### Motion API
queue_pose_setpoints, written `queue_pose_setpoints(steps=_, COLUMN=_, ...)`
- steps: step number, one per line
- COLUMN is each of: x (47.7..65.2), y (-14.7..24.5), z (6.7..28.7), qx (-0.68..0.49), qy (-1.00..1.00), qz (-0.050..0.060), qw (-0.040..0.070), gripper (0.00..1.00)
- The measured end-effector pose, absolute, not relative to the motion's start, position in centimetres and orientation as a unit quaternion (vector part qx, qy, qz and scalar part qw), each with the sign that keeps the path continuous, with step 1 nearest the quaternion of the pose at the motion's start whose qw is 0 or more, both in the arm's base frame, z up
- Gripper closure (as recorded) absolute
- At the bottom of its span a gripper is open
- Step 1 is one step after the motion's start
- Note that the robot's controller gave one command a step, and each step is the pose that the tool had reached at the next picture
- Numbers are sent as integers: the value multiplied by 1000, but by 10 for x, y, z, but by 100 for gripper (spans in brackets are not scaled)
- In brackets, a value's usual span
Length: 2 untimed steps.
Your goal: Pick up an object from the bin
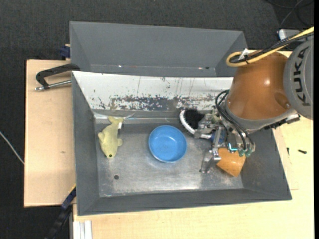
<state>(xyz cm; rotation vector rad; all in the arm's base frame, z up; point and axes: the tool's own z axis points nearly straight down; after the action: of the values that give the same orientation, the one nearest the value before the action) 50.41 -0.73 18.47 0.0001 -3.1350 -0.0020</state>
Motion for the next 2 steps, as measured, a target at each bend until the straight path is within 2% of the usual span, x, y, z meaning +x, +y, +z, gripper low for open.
queue_pose_setpoints(steps=1, x=545, y=108, z=73, qx=105, qy=-994, qz=0, qw=-4, gripper=0)
queue_pose_setpoints(steps=2, x=546, y=123, z=102, qx=66, qy=-998, qz=-2, qw=-4, gripper=0)
